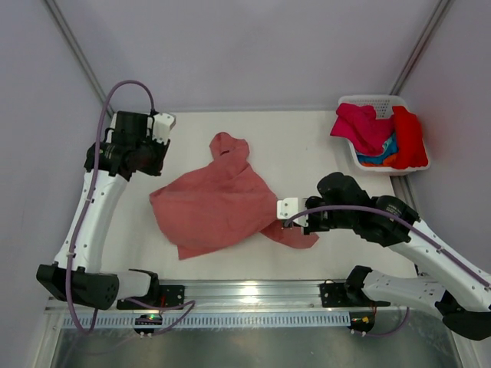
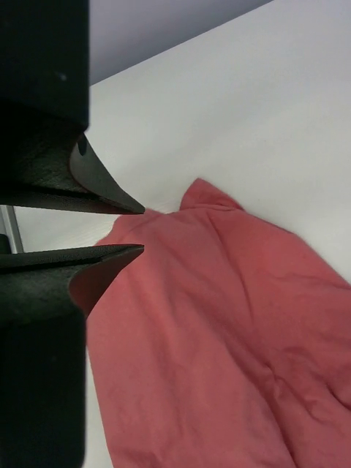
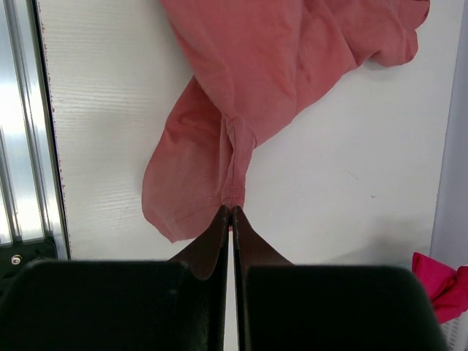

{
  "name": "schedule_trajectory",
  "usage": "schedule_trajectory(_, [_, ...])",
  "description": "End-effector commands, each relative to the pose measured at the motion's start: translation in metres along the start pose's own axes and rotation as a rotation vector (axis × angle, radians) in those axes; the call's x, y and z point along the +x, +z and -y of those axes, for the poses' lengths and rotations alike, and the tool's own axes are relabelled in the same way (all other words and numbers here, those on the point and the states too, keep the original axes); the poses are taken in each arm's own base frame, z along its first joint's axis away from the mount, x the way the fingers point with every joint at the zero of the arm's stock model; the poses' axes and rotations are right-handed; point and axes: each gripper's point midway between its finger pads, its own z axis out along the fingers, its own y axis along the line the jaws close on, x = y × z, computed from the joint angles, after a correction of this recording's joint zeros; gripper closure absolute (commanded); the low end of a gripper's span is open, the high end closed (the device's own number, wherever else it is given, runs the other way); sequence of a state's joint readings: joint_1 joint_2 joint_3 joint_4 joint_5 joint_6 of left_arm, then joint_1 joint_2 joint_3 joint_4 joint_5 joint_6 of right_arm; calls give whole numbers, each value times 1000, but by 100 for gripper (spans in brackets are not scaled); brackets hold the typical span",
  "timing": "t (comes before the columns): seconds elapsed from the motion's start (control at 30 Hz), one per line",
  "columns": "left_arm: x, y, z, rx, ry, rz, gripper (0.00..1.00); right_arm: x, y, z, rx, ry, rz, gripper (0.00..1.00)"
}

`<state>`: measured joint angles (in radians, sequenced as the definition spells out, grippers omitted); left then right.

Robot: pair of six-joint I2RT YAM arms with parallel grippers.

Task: Fold and stack the t-shirts
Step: Flatten the tshirt out

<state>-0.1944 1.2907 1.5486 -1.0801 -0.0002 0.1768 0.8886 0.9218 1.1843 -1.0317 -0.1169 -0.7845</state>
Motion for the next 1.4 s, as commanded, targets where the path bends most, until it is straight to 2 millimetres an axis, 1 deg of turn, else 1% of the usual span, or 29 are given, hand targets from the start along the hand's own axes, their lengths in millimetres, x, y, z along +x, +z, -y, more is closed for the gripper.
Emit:
schedule_trajectory(0.0, [3,-5,-5,-26,25,5,75,-7,-1,8,31,0,26,97])
schedule_trajectory(0.1, [5,0,-4,-18,16,-6,75,-8,-1,8,30,5,29,97])
schedule_trajectory(0.23, [5,19,-7,-30,9,-33,76,-7,-3,8,39,6,30,97])
schedule_trajectory(0.3, [3,25,5,40,11,-33,74,-7,-1,7,33,10,33,97])
schedule_trajectory(0.33, [4,26,24,150,22,-25,70,-7,0,7,33,12,33,97])
schedule_trajectory(0.37, [7,26,35,213,45,-20,51,-8,0,8,38,11,36,97])
schedule_trajectory(0.4, [11,26,49,293,66,-19,41,-5,2,10,52,21,26,97])
schedule_trajectory(0.43, [25,29,60,354,85,-44,33,-9,4,17,87,22,39,97])
schedule_trajectory(0.47, [29,25,71,420,101,-32,21,-9,4,23,121,32,39,97])
schedule_trajectory(0.5, [36,26,77,449,126,-39,17,-7,8,29,160,62,33,97])
schedule_trajectory(0.53, [48,29,83,481,131,-69,16,-7,5,57,308,81,21,97])
schedule_trajectory(0.57, [56,29,89,514,164,-86,16,0,8,68,379,100,-2,97])
schedule_trajectory(0.6, [61,30,91,523,175,-96,16,0,6,86,477,122,-5,97])
schedule_trajectory(0.63, [70,33,93,533,181,-121,16,-5,-9,121,682,163,12,97])
schedule_trajectory(0.7, [78,36,96,543,209,-134,17,-3,-10,144,809,180,-3,97])
schedule_trajectory(0.73, [77,40,96,539,218,-121,17,-6,-20,164,904,200,11,97])
schedule_trajectory(0.77, [79,41,96,537,222,-118,17,-8,-15,178,935,218,-7,97])
schedule_trajectory(0.83, [85,42,102,553,250,-119,17,-8,-13,199,982,267,-12,97])
schedule_trajectory(0.87, [86,44,102,550,256,-118,17,2,-12,211,1007,329,-27,97])
schedule_trajectory(0.9, [92,44,107,553,273,-130,17,3,-3,223,1005,356,-36,97])
schedule_trajectory(0.97, [98,42,111,560,299,-141,16,15,6,237,1017,404,-51,97])
schedule_trajectory(1.0, [106,43,116,570,315,-156,16,20,12,241,1013,413,-56,97])
schedule_trajectory(1.03, [108,42,115,555,328,-156,16,27,27,244,993,421,-80,97])
schedule_trajectory(1.1, [117,43,117,551,345,-164,16,36,38,249,981,450,-87,97])
schedule_trajectory(1.13, [118,43,117,547,351,-160,16,45,54,249,958,457,-117,97])
schedule_trajectory(1.2, [122,43,121,561,349,-161,16,53,64,256,952,486,-127,97])
schedule_trajectory(1.23, [122,43,122,566,348,-159,16,61,79,257,934,493,-152,97])
schedule_trajectory(1.3, [123,42,127,585,345,-159,16,67,87,267,944,508,-153,97])
schedule_trajectory(1.37, [124,43,131,596,346,-166,16,74,104,269,920,518,-174,97])
